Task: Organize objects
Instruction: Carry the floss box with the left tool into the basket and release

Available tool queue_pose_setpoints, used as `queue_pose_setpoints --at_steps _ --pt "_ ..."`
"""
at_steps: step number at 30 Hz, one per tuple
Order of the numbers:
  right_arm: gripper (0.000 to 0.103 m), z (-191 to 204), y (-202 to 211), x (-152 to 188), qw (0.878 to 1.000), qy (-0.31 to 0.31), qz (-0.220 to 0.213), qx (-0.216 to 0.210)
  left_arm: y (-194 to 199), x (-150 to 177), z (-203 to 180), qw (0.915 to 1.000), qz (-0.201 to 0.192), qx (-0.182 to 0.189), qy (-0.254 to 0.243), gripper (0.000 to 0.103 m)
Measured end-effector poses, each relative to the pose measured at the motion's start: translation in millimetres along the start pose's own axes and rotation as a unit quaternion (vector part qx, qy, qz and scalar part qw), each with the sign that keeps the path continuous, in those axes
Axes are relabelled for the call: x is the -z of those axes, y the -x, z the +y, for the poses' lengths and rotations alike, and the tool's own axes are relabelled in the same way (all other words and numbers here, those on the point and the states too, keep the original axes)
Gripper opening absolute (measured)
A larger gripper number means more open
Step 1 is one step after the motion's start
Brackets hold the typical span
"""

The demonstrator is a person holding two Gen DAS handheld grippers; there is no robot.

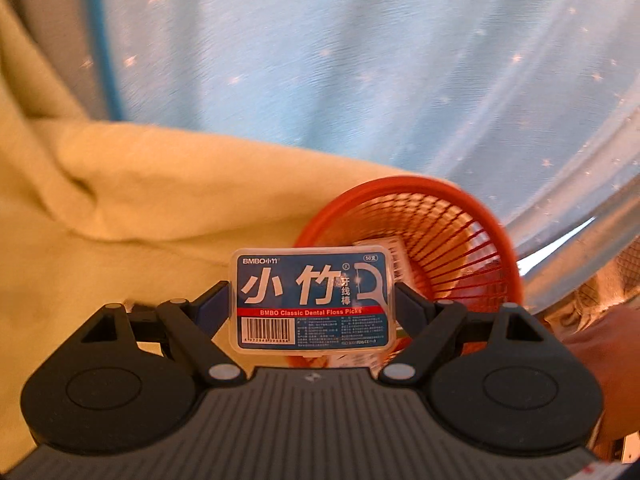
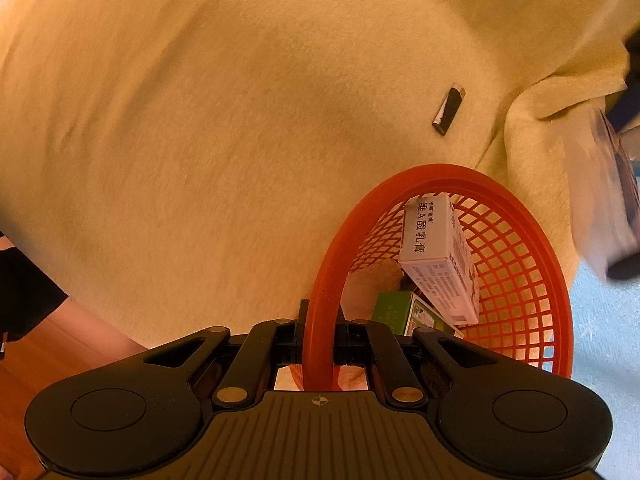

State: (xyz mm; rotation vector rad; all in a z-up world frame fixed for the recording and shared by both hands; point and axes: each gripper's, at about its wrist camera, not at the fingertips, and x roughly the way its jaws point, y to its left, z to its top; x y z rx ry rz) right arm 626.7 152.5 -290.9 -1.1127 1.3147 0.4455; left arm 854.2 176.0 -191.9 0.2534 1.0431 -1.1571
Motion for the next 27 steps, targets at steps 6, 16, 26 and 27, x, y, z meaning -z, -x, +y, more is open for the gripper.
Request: queue_pose_setpoints --at_steps 6,16,26,27 --pt "0.003 -1 0 1 1.0 -0.009 -0.002 0.0 -7 -16 -31 0.9992 -0.003 0.033 -0.023 0.083" --pt "0.003 -3 0 5 1.0 -0.015 -0.006 0.0 -15 -17 -39 0.9983 -0.012 0.055 -0.015 0.09" --pt "0.003 -2 0 6 1.0 -0.008 -0.007 0.001 -5 0 -8 0.9999 -0.006 0.012 0.011 0.09" --pt "0.003 -1 0 6 1.0 -0.008 -0.007 0.001 -5 1 -5 0.9999 -0.006 0.01 0.012 0.09"
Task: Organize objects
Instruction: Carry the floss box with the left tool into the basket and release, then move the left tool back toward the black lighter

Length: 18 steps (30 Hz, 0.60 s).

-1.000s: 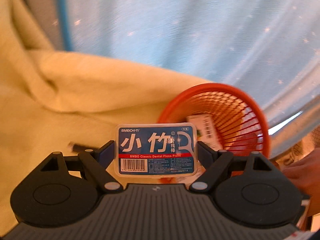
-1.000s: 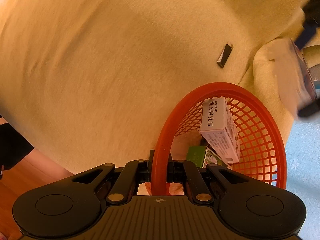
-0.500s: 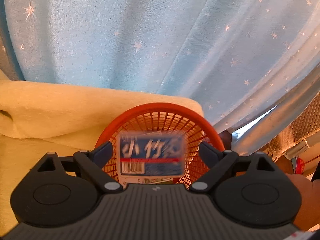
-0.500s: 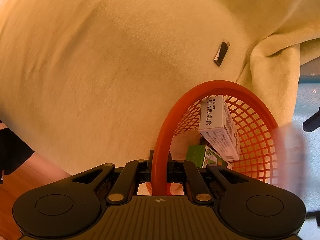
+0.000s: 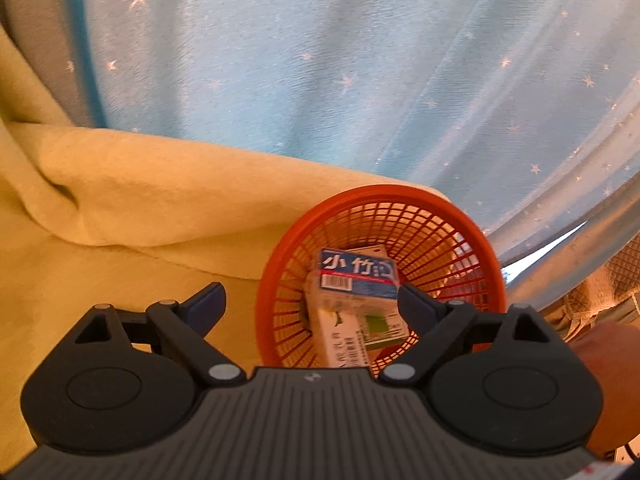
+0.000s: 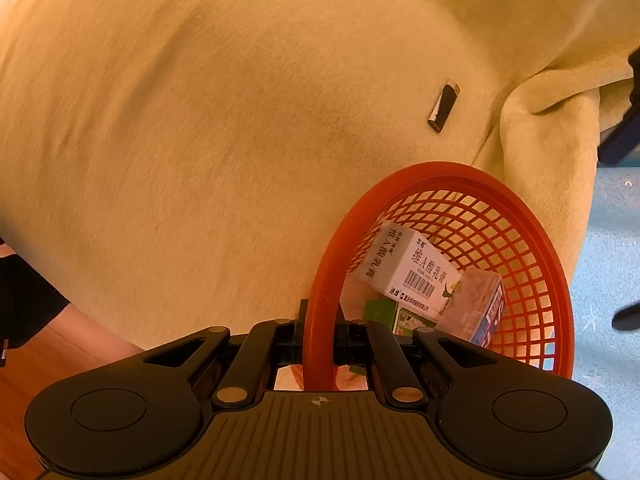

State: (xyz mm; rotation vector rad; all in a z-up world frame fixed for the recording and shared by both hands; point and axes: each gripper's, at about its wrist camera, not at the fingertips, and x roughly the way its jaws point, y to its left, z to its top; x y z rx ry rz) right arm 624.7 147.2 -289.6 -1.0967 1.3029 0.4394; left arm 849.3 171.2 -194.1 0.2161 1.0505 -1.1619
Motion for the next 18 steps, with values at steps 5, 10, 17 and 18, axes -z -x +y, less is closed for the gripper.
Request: queue_pose_setpoints --at_steps 5,10,17,18 --pt "0.003 0 0 0 1.0 0.0 0.001 0.0 1 6 7 0.9999 0.003 -0.011 0.002 0.09" --pt "0.003 0 0 0 1.0 0.001 0.002 0.0 2 11 15 0.9997 0.007 -0.021 0.005 0.09" --pt "0.003 1 0 -1 1.0 0.003 0.003 -0.001 2 22 31 0.9989 0.015 -0.042 0.012 0.09" --pt "0.003 1 0 -1 1.0 0.004 0.003 -0.001 2 24 33 0.9987 0.017 -0.046 0.012 0.09"
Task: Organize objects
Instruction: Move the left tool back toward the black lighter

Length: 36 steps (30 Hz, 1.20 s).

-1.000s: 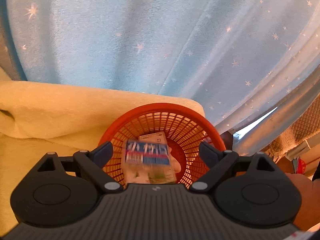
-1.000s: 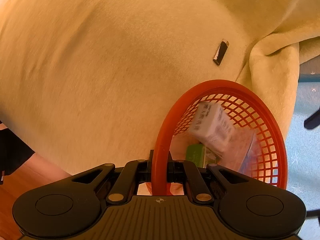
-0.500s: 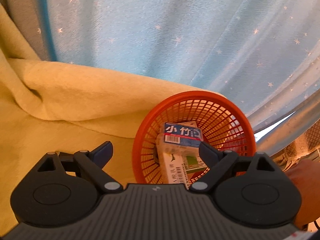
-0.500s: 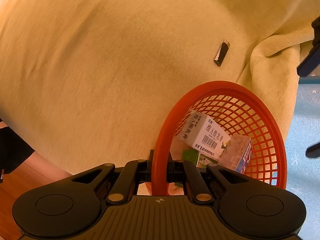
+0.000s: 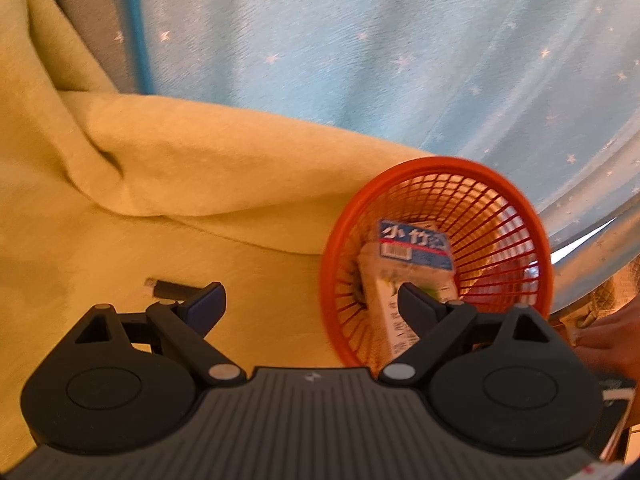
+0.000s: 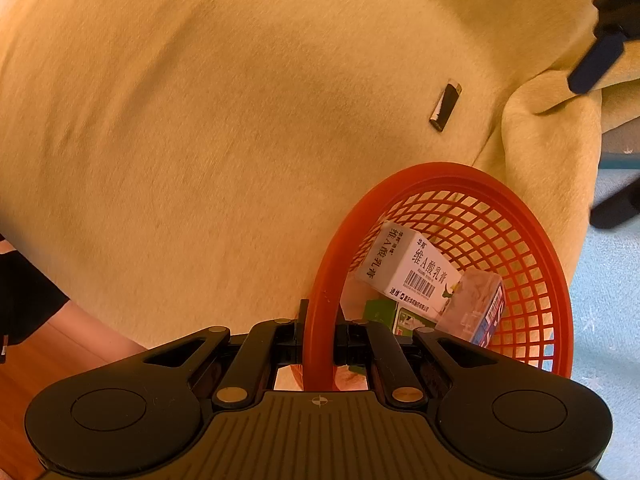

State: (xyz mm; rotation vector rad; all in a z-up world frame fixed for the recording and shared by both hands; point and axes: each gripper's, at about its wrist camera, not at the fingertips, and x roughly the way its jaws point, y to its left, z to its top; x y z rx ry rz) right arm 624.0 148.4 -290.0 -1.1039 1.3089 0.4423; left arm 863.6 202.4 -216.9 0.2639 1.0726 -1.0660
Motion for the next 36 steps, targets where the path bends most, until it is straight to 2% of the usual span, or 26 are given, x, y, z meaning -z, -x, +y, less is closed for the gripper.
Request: queue_pose_setpoints --at_steps 10,14,17,26,36 --pt "0.003 -1 0 0 1.0 0.0 0.0 -0.003 -20 17 42 0.997 0.009 -0.073 0.022 0.097" --pt "0.003 -3 1 1 1.0 -0.003 0.0 -0.005 -40 22 66 0.9942 0.008 -0.1 0.038 0.097" --pt "0.003 -4 1 1 1.0 -0.006 0.001 -0.007 -55 25 80 0.9924 0.002 -0.119 0.031 0.097" --pt "0.003 -8 3 -1 1.0 -0.019 0.0 -0.013 -104 32 113 0.9928 0.012 -0.119 -0.003 0.097" --pt "0.003 -13 6 0 0.999 -0.035 -0.004 -0.019 -155 32 124 0.9932 0.034 -0.11 -0.021 0.097"
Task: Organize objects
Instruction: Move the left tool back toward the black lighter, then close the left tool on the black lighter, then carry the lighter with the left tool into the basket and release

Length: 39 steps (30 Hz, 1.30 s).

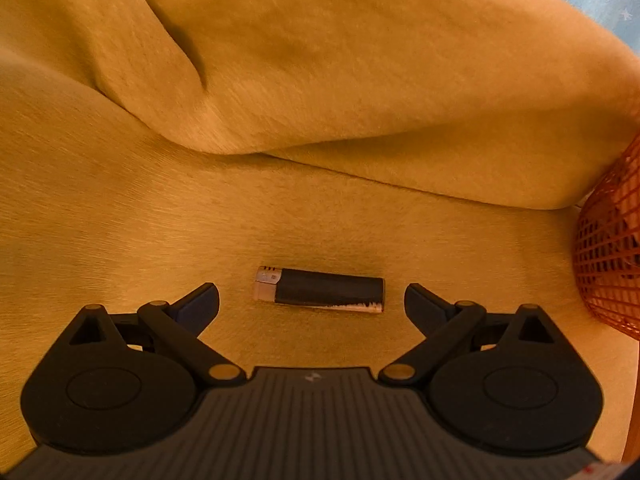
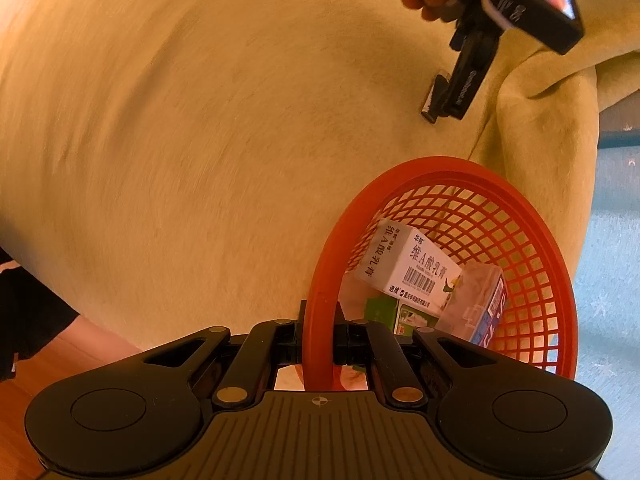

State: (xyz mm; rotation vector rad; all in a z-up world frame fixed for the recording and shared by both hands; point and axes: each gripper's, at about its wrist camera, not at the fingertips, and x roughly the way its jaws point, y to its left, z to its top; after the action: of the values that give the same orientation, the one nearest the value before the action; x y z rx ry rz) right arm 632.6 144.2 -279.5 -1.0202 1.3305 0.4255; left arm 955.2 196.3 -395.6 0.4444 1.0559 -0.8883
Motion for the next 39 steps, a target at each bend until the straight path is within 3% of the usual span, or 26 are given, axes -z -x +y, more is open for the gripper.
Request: queue_pose_setpoints --at_steps 8,10,19,31,39 --pt "0.003 -3 0 1 1.0 -0.008 -0.003 -0.004 -20 0 -4 0.9994 0.008 -0.001 -0.032 0.089" --pt "0.003 -3 0 1 1.0 -0.008 -0.004 -0.004 -23 0 -5 0.9992 0.012 0.002 -0.039 0.08" --pt "0.003 -3 0 1 1.0 -0.008 -0.005 -0.005 -14 1 -4 0.9996 0.019 0.009 -0.02 0.078" --pt "0.003 1 0 -1 1.0 -0.002 -0.003 0.001 88 -10 -36 0.998 -0.016 0.057 -0.022 0.078" --pt "0.003 6 -2 -2 1.0 0.006 0.002 0.008 152 -28 -80 0.9898 -0.045 0.124 -0.052 0.079"
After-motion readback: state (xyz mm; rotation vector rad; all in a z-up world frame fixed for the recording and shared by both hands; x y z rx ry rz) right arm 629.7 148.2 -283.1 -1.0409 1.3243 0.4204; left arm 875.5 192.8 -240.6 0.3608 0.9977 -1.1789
